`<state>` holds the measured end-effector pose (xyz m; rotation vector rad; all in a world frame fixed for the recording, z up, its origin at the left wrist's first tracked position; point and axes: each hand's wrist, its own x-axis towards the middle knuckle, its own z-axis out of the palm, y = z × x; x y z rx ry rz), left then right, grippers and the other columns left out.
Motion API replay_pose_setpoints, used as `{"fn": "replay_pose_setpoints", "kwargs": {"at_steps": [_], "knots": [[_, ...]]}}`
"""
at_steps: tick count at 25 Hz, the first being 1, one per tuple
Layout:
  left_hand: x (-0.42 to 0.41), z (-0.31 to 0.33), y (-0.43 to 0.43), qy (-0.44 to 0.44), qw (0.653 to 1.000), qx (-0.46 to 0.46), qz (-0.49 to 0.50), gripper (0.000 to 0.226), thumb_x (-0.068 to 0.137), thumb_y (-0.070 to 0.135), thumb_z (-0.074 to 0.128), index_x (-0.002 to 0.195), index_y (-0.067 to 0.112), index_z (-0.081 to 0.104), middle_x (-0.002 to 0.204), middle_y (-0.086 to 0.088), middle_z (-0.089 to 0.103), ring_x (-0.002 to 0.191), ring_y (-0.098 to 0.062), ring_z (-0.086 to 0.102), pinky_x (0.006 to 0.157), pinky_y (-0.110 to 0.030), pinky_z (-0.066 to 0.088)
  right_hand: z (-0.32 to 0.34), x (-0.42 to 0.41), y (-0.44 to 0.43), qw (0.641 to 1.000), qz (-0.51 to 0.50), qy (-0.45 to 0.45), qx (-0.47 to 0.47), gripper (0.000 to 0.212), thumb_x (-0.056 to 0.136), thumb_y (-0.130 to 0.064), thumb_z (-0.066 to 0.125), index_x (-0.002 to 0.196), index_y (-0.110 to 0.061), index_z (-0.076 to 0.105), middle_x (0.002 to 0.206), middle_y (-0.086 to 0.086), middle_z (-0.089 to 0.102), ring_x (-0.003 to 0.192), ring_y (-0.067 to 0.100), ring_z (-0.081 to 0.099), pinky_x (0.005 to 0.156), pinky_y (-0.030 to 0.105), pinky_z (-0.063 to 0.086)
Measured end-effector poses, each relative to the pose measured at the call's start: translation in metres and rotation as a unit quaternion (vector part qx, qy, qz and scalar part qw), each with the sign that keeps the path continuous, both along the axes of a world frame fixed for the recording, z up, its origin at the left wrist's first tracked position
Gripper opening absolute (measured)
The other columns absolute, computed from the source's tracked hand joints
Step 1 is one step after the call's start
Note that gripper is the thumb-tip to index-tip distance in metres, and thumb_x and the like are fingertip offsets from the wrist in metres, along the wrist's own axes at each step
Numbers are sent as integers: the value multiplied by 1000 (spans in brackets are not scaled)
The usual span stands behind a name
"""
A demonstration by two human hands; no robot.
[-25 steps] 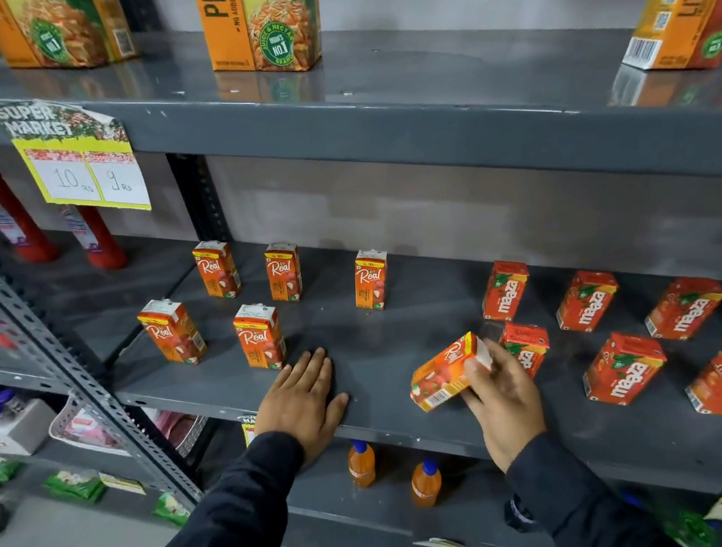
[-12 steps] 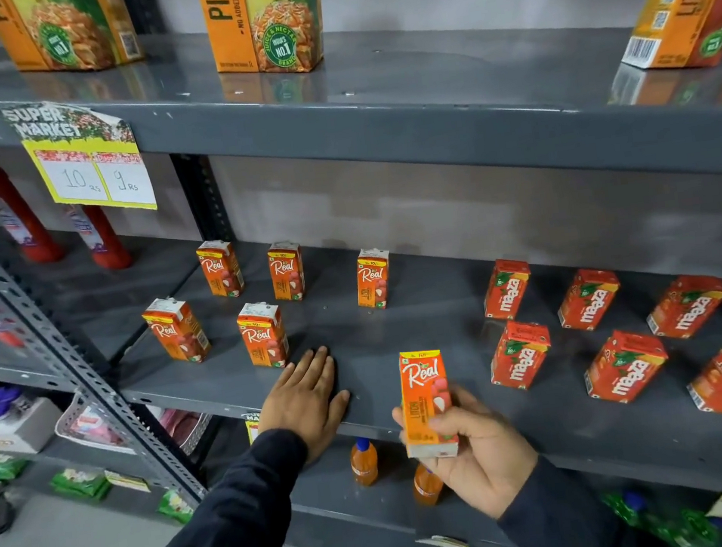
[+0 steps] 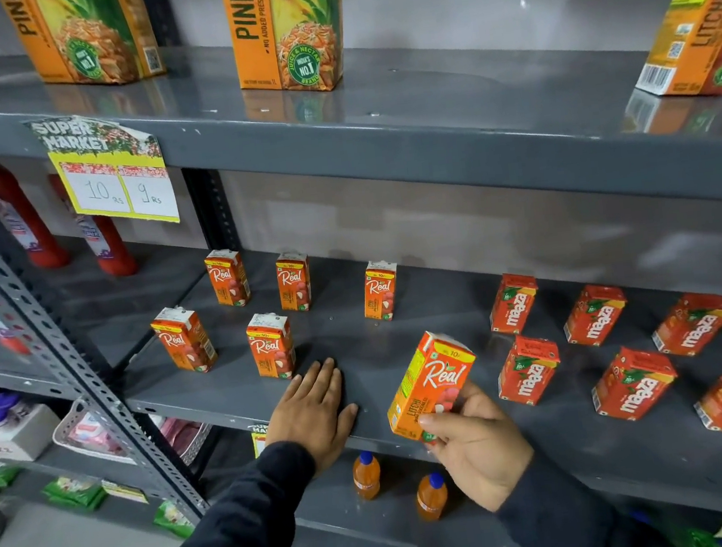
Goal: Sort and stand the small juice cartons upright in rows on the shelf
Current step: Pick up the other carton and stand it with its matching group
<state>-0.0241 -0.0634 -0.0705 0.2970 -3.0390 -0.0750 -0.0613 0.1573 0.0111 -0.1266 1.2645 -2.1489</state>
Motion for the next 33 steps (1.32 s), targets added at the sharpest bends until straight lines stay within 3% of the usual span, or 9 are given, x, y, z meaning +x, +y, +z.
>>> {"fn": "replay_pose_setpoints", "kwargs": {"at_steps": [2, 5, 8, 10, 12, 18, 23, 33], "knots": [[0, 0, 2, -2, 1000, 1, 0, 74, 90, 58, 2, 148, 12, 5, 159, -4, 1, 145, -20, -4, 116, -36, -2, -8, -14, -9, 987, -31, 102, 123, 41, 76, 16, 61, 101, -16, 60, 93, 5, 71, 92, 22, 67, 78, 36, 55], [0, 2, 1, -2, 1000, 5, -1, 72, 92, 57, 6, 148, 12, 6, 159, -5, 1, 145, -20, -4, 117, -37, -2, -17, -36, -35, 922, -37, 241, 302, 37, 74, -4, 74, 99, -26, 57, 94, -11, 69, 92, 8, 67, 83, 32, 53], [0, 3, 0, 0, 1000, 10, -9, 72, 91, 56, 6, 149, 12, 6, 159, -5, 1, 145, -20, -4, 117, -38, -2, -30, -50, -63, 885, -17, 284, 369, 41, 75, -17, 76, 107, -28, 52, 94, -17, 65, 92, 3, 64, 76, 20, 48], [-1, 2, -2, -4, 1000, 11, -17, 73, 90, 57, 4, 148, 13, 5, 159, -6, 1, 145, -21, -3, 116, -38, -3, -43, -53, -75, 861, 10, 315, 400, 39, 78, -21, 73, 110, -29, 52, 97, -14, 65, 90, 1, 62, 83, 24, 50], [-1, 1, -3, -3, 1000, 12, -21, 74, 89, 57, 2, 148, 12, 5, 159, -7, 2, 145, -22, -2, 115, -38, -3, -50, -54, -79, 847, 18, 332, 415, 35, 80, -22, 70, 110, -28, 53, 96, -15, 64, 86, -5, 60, 86, 27, 50], [-2, -1, -6, -1, 999, 15, -32, 77, 86, 57, -3, 148, 11, 5, 159, -9, 2, 145, -23, -2, 116, -40, 0, -50, -56, -82, 829, 11, 350, 435, 34, 81, -24, 69, 112, -27, 54, 90, -21, 59, 78, -9, 55, 66, 6, 38], [-2, -1, -6, 0, 999, 19, -34, 78, 85, 57, -2, 148, 10, 7, 159, -9, 4, 145, -23, -1, 117, -40, 2, -49, -55, -82, 831, 14, 346, 435, 37, 83, -25, 67, 117, -25, 53, 101, -11, 62, 89, 5, 59, 78, 19, 42], [2, 9, 0, -18, 1000, 4, -19, 71, 92, 55, 7, 148, 12, 4, 159, -8, 2, 145, -22, -2, 118, -40, 2, -47, -61, -82, 821, 52, 350, 448, 42, 85, -27, 65, 124, -21, 51, 121, 1, 64, 110, 20, 60, 90, 29, 44]]}}
